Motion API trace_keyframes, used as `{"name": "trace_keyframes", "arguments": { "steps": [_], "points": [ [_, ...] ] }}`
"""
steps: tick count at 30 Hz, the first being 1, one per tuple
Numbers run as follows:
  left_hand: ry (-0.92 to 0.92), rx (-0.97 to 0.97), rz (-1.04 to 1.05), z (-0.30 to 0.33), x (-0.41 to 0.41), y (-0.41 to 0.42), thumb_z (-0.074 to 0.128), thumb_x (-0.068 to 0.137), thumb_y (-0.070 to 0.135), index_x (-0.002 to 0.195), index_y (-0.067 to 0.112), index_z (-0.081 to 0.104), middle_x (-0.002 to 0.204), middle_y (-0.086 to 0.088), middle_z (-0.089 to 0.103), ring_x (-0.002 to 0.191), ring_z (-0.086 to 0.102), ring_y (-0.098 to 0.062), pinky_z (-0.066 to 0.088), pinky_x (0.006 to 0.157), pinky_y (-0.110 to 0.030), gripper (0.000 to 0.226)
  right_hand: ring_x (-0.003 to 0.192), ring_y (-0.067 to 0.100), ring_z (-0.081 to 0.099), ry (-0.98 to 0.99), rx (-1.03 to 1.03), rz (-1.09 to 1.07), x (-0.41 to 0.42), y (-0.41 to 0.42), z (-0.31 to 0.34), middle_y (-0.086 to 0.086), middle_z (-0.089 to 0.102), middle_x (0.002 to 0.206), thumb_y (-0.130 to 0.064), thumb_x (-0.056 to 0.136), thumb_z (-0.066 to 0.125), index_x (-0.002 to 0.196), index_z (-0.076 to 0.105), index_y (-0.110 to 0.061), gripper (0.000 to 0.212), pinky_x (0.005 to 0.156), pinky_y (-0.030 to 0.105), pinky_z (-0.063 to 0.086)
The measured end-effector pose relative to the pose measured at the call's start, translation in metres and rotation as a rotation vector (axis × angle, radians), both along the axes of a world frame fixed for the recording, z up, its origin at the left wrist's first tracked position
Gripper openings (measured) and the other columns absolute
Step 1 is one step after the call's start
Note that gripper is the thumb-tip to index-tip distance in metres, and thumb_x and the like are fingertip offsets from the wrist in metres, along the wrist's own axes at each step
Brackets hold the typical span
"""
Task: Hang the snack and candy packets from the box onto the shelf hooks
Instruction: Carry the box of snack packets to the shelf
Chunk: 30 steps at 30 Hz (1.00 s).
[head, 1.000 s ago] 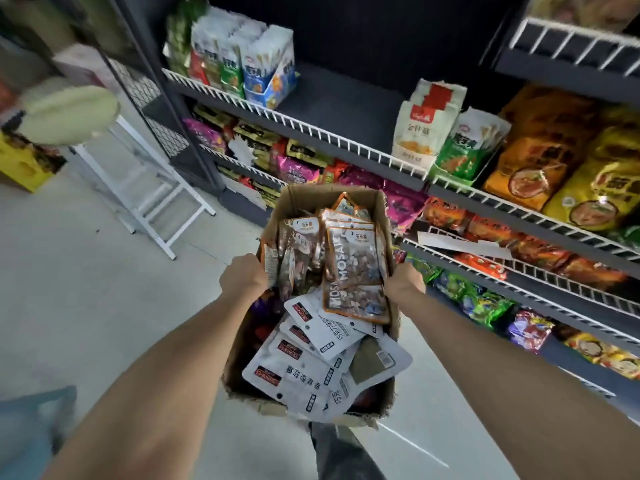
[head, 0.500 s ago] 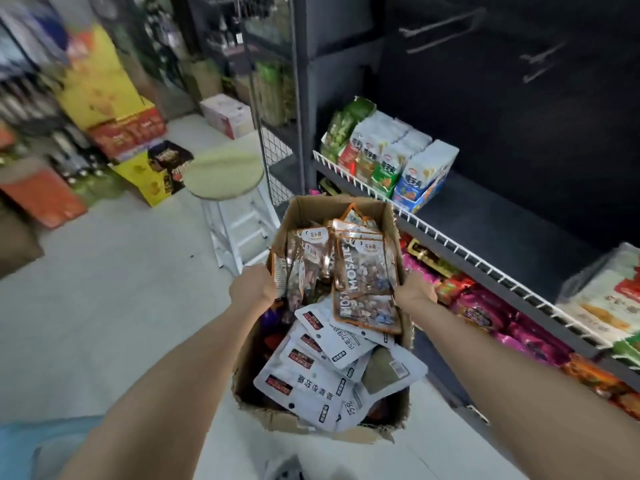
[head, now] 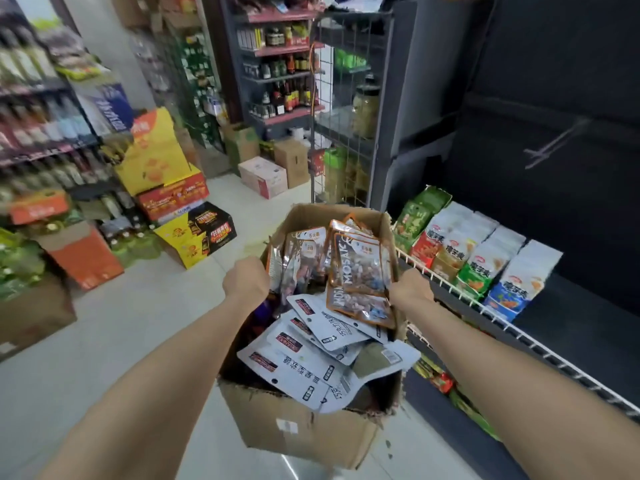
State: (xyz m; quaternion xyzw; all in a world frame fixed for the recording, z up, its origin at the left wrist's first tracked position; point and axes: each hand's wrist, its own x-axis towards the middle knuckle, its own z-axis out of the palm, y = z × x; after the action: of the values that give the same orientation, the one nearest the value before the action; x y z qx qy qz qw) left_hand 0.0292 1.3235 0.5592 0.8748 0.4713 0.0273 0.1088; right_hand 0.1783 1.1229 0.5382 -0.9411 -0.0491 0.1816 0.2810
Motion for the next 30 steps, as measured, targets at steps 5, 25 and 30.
{"name": "trace_keyframes", "arguments": {
  "steps": [5,25,30],
  "points": [
    [-0.040,-0.001,0.097,0.007,0.029,0.084,0.041,0.095,0.003,0.115,0.001,0.056,0.117,-0.019,0.059,0.109,0.056,-0.036,0.046,0.083,-0.038,0.025,0.094,0.033,0.056,-0.039,0.028,0.078,0.039,0.095,0.009,0.018,0.058,0.112,-0.008,0.093,0.049,0.111,0.053,-0.002,0.020,0.070,0.031,0.038],
    [-0.028,-0.034,-0.222,-0.004,0.137,0.338,0.045,0.094,0.005,0.113,-0.003,0.057,0.114,-0.021,0.061,0.106,0.058,-0.035,0.046,0.081,-0.036,0.023,0.087,0.036,0.063,-0.001,0.087,-0.326,0.079,0.322,-0.020,0.016,0.064,0.097,-0.014,0.091,0.055,0.095,0.058,-0.002,0.013,0.068,0.036,0.051],
    [-0.023,-0.021,-0.338,-0.012,0.169,0.361,0.046,0.093,0.003,0.109,0.000,0.056,0.112,-0.019,0.061,0.104,0.058,-0.035,0.047,0.081,-0.036,0.019,0.084,0.035,0.059,0.002,0.062,-0.375,0.079,0.333,-0.026,0.016,0.060,0.093,-0.007,0.090,0.051,0.096,0.057,0.001,0.013,0.065,0.034,0.045]
  ]
}}
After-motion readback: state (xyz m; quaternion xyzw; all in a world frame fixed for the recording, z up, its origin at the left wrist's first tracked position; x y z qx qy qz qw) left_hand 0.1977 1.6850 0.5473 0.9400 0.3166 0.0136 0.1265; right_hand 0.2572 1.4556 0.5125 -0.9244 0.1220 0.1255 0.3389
